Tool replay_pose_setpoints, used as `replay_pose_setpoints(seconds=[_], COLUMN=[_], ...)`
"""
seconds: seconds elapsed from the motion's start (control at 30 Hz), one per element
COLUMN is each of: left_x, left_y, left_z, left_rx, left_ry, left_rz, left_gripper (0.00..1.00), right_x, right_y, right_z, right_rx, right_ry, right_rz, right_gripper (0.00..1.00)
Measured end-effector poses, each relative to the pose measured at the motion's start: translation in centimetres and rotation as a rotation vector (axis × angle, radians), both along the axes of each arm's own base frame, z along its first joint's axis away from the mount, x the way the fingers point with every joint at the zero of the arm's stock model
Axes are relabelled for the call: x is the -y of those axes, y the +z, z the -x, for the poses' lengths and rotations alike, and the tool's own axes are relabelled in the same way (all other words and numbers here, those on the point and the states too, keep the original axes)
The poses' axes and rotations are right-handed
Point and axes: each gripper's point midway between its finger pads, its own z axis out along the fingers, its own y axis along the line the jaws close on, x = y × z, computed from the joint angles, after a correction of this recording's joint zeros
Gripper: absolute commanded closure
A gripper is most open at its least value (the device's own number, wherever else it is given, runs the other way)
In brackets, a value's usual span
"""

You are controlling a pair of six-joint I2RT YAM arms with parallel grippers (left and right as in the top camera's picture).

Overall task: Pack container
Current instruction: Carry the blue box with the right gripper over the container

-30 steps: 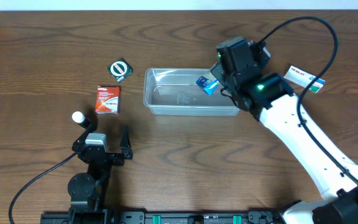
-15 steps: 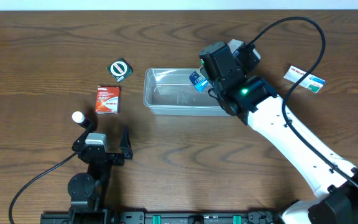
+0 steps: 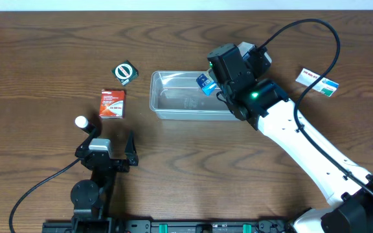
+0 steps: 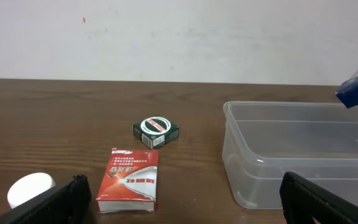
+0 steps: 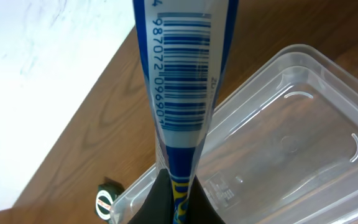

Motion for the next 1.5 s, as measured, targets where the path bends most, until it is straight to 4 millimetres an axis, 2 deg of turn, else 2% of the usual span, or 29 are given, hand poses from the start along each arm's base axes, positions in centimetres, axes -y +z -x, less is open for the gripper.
replay_pose_setpoints(seconds=[0.57, 0.73, 0.97, 1.1, 1.17, 1.27, 1.5], left_x=[0.0, 0.0, 0.0, 0.0, 0.0, 0.0, 0.0], left_y=[0.0, 0.0, 0.0, 0.0, 0.0, 0.0, 0.0], left_z=[0.0, 0.0, 0.0, 0.0, 0.0, 0.0, 0.0], left_rx=[0.000, 0.000, 0.000, 0.000, 0.000, 0.000, 0.000], left_ry=[0.000, 0.000, 0.000, 0.000, 0.000, 0.000, 0.000], left_rz=[0.000, 0.000, 0.000, 0.000, 0.000, 0.000, 0.000], left_gripper=[0.02, 0.02, 0.02, 0.02, 0.02, 0.02, 0.02], right_x=[2.0, 1.5, -0.1, -0.6, -0.8, -0.9, -1.3], right_y=[-2.0, -3.1, -5.9, -6.3, -6.2, -6.1, -6.0], right_z=[2.1, 2.1, 1.6, 1.3, 1.2, 1.0, 1.0], right_rx=[-0.109, -0.139, -0.209, -0.213, -0.208, -0.202, -0.207], right_ry=[-0.273, -0.313, -0.334, -0.339, -0.339, -0.342, -0.325], right_rz=[-0.137, -0.186, -0.241, -0.262, -0.275, -0.291, -0.302], right_gripper=[0.99, 0.99, 0.99, 0.99, 0.94, 0.77, 0.74])
